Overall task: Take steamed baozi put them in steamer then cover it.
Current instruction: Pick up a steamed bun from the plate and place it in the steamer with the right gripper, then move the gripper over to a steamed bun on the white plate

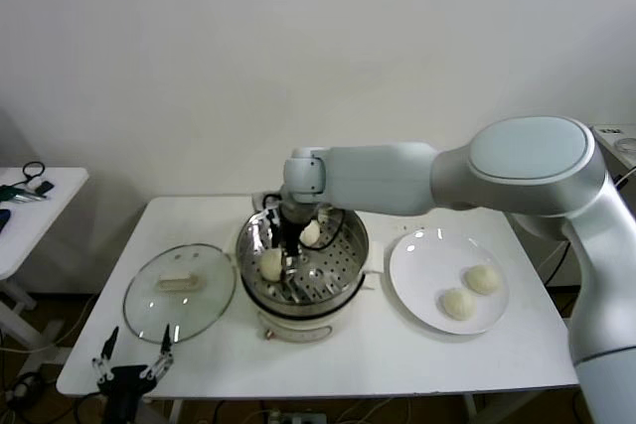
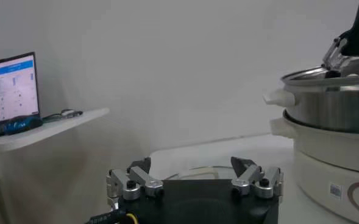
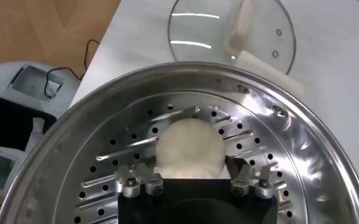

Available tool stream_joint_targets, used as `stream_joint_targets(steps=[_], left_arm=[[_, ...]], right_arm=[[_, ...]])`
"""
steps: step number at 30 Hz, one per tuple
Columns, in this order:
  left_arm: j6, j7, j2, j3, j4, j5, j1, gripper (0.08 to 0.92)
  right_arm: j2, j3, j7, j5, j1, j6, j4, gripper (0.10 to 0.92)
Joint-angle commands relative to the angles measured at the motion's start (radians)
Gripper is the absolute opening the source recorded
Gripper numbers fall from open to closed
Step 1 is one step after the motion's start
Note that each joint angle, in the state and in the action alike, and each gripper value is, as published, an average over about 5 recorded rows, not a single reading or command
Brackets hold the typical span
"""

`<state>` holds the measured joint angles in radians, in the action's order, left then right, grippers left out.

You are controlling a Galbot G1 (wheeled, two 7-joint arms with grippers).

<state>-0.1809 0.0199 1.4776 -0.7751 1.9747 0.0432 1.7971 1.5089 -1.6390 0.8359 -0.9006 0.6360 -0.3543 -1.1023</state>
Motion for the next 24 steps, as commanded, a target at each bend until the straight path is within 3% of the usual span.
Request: stream_joint_targets(steps=[1,11,24], left_arm=[[0.0,0.0,-0.002,-0.002,0.0,0.001,0.0,0.823],[0.003,0.0,0.004,0.002,0.008,-0.003,0.002,0.823],[0.009,0.0,0.002,-0.01,0.013,-0.003,0.009,0.823]], right_arm=[[-0.005,0.009,-0.005,0.006,0.001,-0.002,-0.001,0.821],[-0.176,0.004,0.103,0.071,0.161,0.041,-0.121,0.823],[-0.605,-0.006,0.169,0.279,0.229,0.058,-0.358,0.823]])
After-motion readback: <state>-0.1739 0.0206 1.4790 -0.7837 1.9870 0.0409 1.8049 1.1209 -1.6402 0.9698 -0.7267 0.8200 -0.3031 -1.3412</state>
